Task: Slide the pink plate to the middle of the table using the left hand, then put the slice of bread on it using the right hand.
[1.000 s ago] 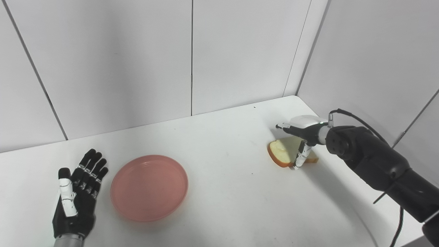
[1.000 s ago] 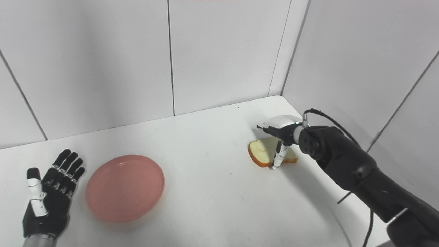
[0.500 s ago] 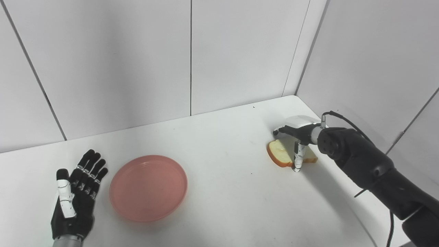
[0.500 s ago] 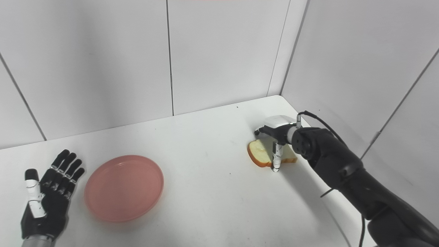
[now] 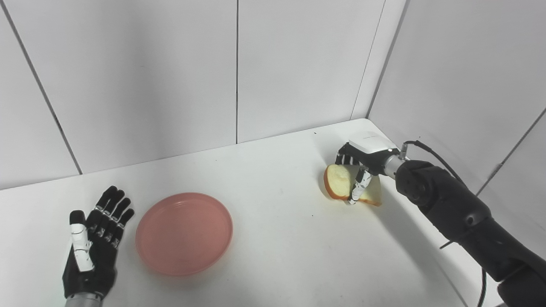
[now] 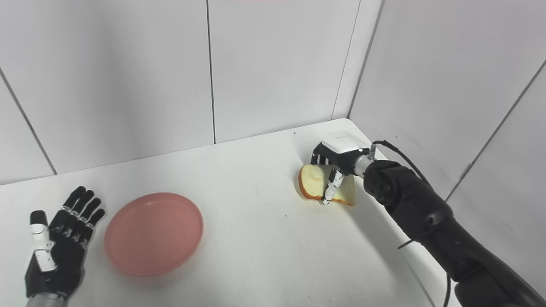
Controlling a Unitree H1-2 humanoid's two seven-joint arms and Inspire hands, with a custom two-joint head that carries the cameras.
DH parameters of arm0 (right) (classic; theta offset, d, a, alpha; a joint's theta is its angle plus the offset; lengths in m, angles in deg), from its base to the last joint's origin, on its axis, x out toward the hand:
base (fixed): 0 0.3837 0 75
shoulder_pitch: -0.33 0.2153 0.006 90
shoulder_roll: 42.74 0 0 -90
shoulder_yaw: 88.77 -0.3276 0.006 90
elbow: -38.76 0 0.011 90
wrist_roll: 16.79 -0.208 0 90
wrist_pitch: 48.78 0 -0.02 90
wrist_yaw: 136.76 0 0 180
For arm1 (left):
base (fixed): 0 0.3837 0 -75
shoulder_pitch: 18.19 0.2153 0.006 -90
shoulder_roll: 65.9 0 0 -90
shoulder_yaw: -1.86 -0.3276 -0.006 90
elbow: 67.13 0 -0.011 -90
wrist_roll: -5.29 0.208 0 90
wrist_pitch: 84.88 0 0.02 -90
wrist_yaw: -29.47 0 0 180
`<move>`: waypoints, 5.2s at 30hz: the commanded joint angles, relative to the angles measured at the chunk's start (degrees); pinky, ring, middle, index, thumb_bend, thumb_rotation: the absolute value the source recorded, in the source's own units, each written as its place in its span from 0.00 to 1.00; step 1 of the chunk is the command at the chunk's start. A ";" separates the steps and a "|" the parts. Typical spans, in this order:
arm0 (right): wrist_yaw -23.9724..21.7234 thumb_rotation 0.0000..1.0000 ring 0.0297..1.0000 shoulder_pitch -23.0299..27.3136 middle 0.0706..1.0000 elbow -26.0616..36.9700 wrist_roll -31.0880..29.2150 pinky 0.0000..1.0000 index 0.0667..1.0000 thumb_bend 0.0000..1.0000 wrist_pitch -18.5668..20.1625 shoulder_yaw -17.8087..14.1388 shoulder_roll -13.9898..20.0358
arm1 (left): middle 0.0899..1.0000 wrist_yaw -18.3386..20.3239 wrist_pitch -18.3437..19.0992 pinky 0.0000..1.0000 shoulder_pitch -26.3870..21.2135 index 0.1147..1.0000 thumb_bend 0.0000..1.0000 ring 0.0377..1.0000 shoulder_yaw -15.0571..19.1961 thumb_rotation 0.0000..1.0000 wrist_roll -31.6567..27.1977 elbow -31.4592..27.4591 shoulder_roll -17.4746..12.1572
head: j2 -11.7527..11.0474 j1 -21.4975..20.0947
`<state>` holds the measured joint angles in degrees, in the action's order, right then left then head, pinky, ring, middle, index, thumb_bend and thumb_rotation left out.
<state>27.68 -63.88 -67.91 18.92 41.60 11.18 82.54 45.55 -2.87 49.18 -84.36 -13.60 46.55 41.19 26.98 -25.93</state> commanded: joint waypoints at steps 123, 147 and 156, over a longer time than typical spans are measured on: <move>-9.73 0.35 0.99 5.85 1.00 16.88 -4.40 0.92 1.00 0.84 -5.51 1.63 -24.77 | 0.96 -11.77 -2.82 0.95 2.55 0.89 0.65 0.97 -5.30 1.00 9.90 -3.10 8.74 | 4.15 31.53; 6.96 0.98 1.00 -6.92 1.00 10.54 -42.09 1.00 1.00 0.67 -8.51 -14.37 -42.49 | 0.99 -12.72 -6.47 1.00 2.94 0.93 0.69 1.00 -5.83 1.00 14.64 -1.66 5.38 | 2.36 28.45; 6.77 0.95 1.00 -8.37 1.00 7.38 -46.97 1.00 1.00 0.66 -8.88 -14.75 -44.82 | 1.00 -11.86 -7.04 1.00 2.52 0.95 0.69 1.00 -5.59 1.00 13.62 -0.83 3.99 | 1.48 28.20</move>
<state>34.67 -73.01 -61.49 -27.35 34.31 -3.56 38.23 32.66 -7.74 51.33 -90.29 0.09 44.64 46.18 28.39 2.20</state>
